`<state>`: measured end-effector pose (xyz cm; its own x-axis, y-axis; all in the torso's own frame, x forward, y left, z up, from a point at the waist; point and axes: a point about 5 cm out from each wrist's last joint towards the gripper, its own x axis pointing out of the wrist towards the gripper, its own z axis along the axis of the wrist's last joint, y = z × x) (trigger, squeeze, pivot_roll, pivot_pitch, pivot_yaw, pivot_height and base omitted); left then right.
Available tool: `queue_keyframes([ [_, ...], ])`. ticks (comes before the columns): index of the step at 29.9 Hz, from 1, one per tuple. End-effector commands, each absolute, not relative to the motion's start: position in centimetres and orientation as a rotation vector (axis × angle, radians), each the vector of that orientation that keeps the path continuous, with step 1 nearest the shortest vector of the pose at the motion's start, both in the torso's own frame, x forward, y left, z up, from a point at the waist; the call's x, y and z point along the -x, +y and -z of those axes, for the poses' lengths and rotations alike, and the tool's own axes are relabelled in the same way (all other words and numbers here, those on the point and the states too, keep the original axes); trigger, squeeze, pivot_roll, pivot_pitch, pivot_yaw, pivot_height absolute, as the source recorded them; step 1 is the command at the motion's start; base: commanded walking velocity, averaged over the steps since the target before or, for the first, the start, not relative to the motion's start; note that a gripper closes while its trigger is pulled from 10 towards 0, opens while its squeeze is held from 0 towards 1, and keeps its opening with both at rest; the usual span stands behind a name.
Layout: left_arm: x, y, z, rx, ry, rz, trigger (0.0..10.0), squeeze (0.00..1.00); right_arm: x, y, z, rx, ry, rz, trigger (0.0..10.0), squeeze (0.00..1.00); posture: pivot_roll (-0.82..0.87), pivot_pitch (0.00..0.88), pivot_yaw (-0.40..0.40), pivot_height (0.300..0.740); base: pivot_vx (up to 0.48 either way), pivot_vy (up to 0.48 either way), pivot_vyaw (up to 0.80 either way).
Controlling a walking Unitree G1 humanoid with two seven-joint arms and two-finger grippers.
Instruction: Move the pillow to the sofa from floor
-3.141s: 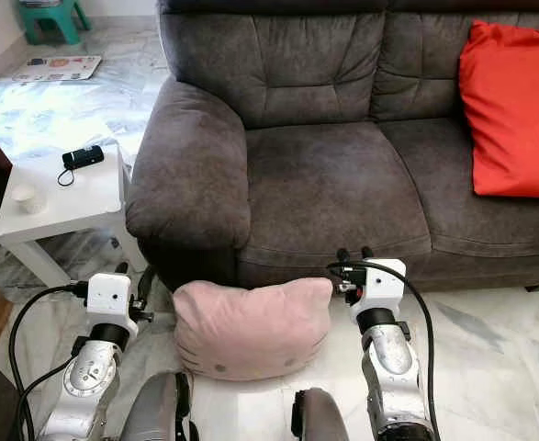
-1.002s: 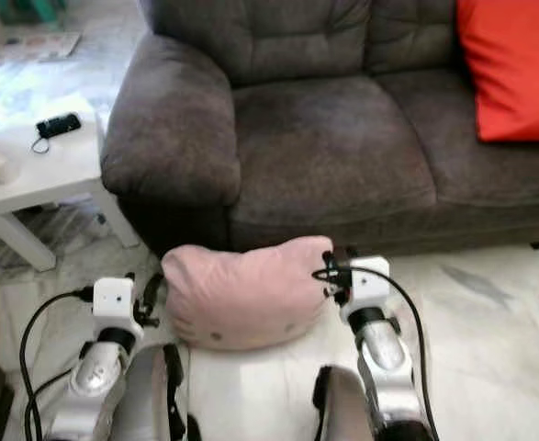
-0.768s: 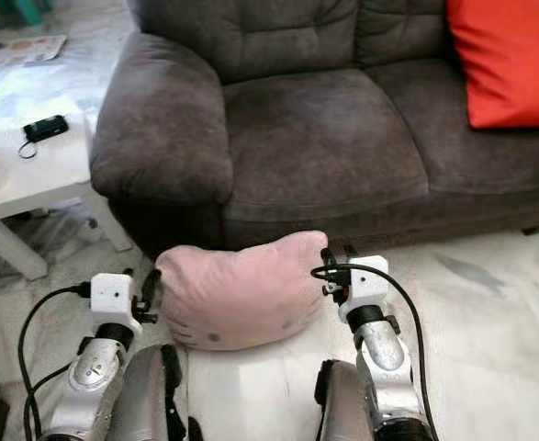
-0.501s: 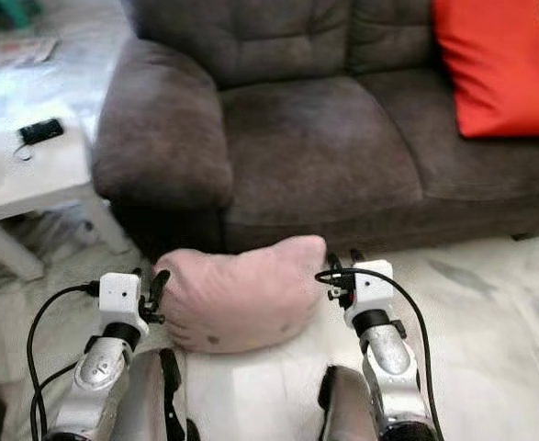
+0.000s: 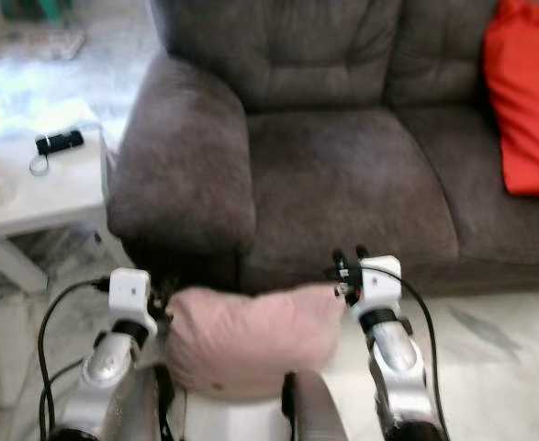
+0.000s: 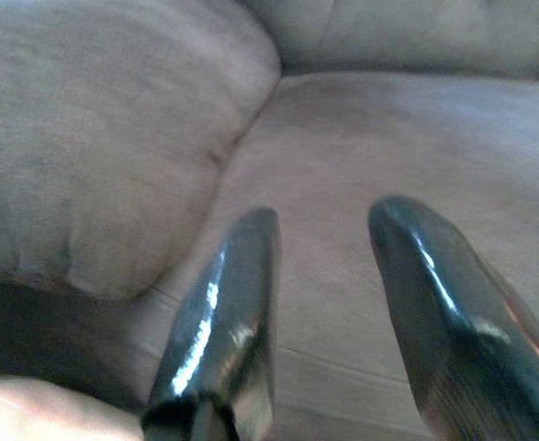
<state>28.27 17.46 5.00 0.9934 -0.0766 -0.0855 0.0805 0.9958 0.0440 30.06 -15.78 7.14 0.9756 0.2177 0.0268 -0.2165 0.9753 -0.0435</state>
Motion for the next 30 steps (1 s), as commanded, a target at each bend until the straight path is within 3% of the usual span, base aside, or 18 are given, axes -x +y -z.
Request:
queue_keyframes([
  [1, -27.5, 16.1, -3.1, -0.007, 0.193, 0.156, 10.0, 0.0, -29.5, -17.5, -6.5, 0.055, 0.0, -0.177, 10.0, 0.0, -0.05, 0.122, -0.006, 0.518, 0.0, 0.0, 0.0],
  [5, -27.0, 16.4, -0.9, -0.014, 0.35, 0.184, 10.0, 0.0, -29.5, -17.4, -6.5, 0.05, 0.002, -0.184, 10.0, 0.0, -0.05, 0.126, -0.008, 0.518, 0.0, 0.0, 0.0],
  [11, -27.9, 17.3, -0.7, 0.015, 0.387, 0.125, 10.0, 0.0, -29.4, -17.4, -6.5, 0.047, 0.005, -0.186, 10.0, 0.0, -0.06, 0.138, -0.01, 0.518, 0.0, 0.0, 0.0],
  [12, -28.0, 17.4, -0.7, 0.025, 0.391, 0.117, 10.0, 0.84, -29.4, -17.5, -6.5, 0.046, 0.004, -0.187, 10.0, 0.0, -0.06, 0.141, -0.01, 0.518, 0.0, 0.0, 0.0],
  [13, -28.2, 17.5, -0.7, 0.032, 0.394, 0.107, 10.0, 1.0, -29.3, -17.4, -6.5, 0.045, 0.003, -0.188, 10.0, 0.0, -0.07, 0.143, -0.01, 0.518, 0.0, 0.0, 0.0],
  [30, -30.4, 18.2, -1.3, 0.151, 0.404, -0.014, 10.0, 1.0, -28.3, -17.5, -7.8, 0.032, -0.039, -0.214, 10.0, 0.0, -0.11, 0.24, -0.03, 0.518, 0.0, 0.0, 0.0],
])
